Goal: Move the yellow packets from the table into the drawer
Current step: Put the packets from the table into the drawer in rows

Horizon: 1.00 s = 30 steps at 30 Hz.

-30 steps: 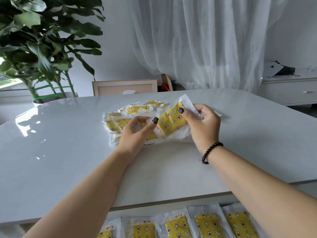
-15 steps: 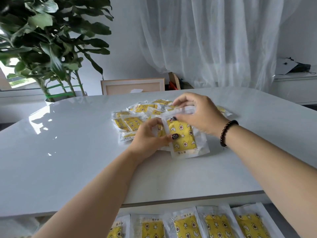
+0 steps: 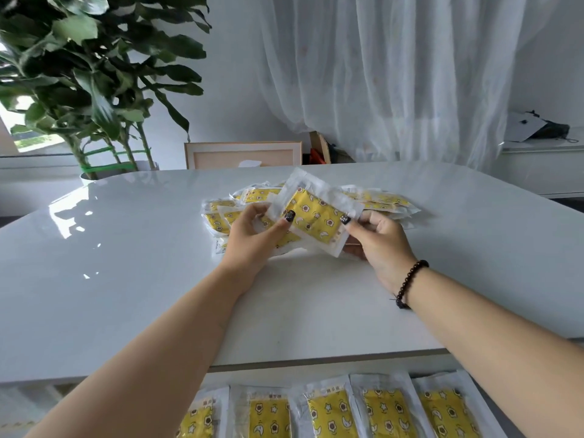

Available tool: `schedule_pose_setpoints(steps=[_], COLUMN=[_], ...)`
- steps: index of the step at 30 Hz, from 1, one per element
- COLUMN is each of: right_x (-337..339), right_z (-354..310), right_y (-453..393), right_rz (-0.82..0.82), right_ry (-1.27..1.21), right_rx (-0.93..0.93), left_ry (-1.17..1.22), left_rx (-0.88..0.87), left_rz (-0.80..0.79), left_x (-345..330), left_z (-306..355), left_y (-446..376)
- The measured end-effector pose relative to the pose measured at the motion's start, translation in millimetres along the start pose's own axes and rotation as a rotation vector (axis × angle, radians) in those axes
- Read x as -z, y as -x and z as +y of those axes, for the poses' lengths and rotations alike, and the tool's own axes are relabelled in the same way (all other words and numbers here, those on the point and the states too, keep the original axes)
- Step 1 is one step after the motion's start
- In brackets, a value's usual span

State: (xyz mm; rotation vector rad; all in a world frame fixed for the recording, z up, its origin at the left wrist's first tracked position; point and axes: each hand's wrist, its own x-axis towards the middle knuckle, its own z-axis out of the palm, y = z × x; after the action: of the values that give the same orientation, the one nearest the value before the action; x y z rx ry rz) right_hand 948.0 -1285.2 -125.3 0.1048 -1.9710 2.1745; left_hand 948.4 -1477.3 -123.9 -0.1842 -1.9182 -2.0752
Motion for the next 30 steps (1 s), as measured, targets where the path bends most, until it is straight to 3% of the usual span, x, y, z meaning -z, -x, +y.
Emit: schedule_pose_setpoints(steps=[2, 5, 7, 11, 13, 17, 20, 25, 30], right_x=[2, 0, -2, -2, -2, -5, -6, -7, -6], right_z=[0, 3, 4, 6, 5, 2, -1, 0, -1], right_y=[0, 1, 1, 0, 0, 2, 6, 5, 5], right_rz=[0.047, 0.045, 0.053, 0.076, 0.090, 0.078, 0.009, -0.051, -0.037], right_ry=[0.144, 0.377, 0.420, 0.435, 0.419, 0.373, 0.309, 0.312, 0.339], right_rx=[0.115, 0.293, 0.326, 0.354, 0.376, 0.411, 0.377, 0.372, 0.360], left_ry=[-0.056, -0.031, -0.057, -0.354, -0.427, -0.432, -0.372, -0.383, -0.327], left_rx=[-0.008, 0.021, 0.044, 0.009, -0.051, -0.214, -0.204, -0.196, -0.186], left_rz=[0.020, -0.073, -0.149, -0.301, -0.289, -0.102, -0.032, -0.018, -0.144], left_x=[2, 4, 3, -4, -6, -5, -2, 0, 0], left_z=[-2, -6, -6, -2, 2, 6, 4, 1, 1], left_y=[-1, -2, 0, 9, 12, 11, 7, 2, 3])
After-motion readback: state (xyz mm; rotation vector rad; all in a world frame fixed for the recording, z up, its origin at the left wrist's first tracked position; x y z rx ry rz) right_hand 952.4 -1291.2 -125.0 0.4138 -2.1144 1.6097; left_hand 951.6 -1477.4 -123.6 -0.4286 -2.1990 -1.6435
